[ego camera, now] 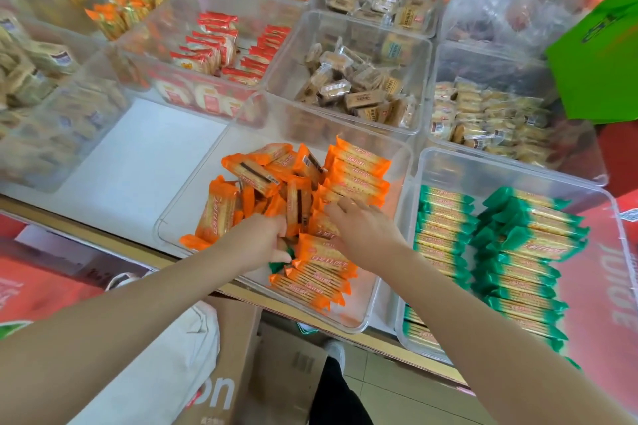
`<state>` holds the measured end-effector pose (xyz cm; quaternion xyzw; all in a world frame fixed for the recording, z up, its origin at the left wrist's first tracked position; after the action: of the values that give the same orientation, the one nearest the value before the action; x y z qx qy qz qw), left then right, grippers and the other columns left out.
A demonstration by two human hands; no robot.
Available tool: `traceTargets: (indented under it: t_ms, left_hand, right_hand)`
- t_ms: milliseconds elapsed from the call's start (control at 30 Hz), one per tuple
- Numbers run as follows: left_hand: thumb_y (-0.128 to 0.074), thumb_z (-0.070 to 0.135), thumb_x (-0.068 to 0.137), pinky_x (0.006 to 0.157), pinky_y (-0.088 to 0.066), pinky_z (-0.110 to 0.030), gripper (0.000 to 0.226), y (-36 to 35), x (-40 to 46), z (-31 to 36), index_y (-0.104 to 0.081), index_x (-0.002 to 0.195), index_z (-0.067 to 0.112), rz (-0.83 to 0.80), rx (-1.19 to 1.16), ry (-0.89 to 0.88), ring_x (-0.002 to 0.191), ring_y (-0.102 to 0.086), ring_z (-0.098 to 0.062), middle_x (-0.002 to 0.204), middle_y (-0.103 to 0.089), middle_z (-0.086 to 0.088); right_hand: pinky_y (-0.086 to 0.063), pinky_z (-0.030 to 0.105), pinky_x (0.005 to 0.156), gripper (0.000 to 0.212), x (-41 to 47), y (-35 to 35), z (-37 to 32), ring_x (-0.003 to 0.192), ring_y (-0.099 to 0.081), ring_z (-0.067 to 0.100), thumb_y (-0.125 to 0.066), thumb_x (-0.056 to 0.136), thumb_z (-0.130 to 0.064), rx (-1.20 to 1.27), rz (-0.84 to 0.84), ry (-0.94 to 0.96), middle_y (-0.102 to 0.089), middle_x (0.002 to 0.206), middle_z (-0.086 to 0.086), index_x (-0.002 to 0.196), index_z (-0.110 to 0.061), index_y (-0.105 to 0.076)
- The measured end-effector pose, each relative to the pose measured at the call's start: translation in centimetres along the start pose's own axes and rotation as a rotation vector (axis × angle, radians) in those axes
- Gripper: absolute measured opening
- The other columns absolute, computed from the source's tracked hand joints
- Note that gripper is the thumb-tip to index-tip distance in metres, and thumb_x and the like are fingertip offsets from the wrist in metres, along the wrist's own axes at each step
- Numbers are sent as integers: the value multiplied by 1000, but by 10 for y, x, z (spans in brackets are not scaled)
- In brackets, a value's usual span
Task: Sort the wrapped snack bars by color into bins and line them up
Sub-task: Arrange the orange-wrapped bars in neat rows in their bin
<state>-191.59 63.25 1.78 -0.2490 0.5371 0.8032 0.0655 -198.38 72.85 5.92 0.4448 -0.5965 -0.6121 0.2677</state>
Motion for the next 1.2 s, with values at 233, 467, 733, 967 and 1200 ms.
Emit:
traceTargets:
  t_ms: [233,467,733,967,1200]
  left_hand:
    - [-56,21,90,69,-42,-24,18,-16,14,5,-70,92,9,-83,-225,19,80,-57,-15,91,-69,-6]
    - [-50,17,94,77,-41,-20,24,24,2,5,-63,114,13,170,-134,-112,101,-58,-15,111,-64,0]
    - [-74,-10,56,84,-53,-47,58,70,-35,-49,-64,111,4,500,352,-359,101,-62,-35,112,-65,-15]
    - [-85,20,59,79,-50,-37,65,69,-35,-62,-59,117,10,346,297,-320,97,-60,-30,110,-60,-10]
    - [-68,36,80,67,-42,-23,23,70,-62,-91,-55,96,25,290,-160,-183,75,-53,-7,87,-60,10]
  right_hand:
    - [-34,42,101,57,12,-20,-28,127,-35,30,-50,91,-44,-225,-52,188,-30,145,8,140,-23,-31]
    - [-50,34,75,42,10,-6,-21,94,-60,27,-78,65,-31,-262,-7,19,-62,106,8,100,-15,-64]
    - [-30,36,102,38,28,7,-64,126,-36,26,-44,96,-32,-22,20,100,-42,136,6,129,-14,-46]
    - [-33,37,105,50,64,-12,-79,135,-31,24,-51,90,-7,75,34,109,-34,148,2,137,-17,-40]
    - [-29,39,109,68,96,-12,-63,137,-29,25,-56,91,-32,221,21,-81,-30,149,5,146,-15,-20]
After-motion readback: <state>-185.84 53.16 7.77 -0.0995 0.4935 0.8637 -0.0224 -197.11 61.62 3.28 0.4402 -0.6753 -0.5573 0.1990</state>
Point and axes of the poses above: each hand's wrist, its own x-axis towards the middle knuckle, its own y-axis out of the back of the hand, z = x × y, the point moved 9 cm from there along x, towards the middle knuckle
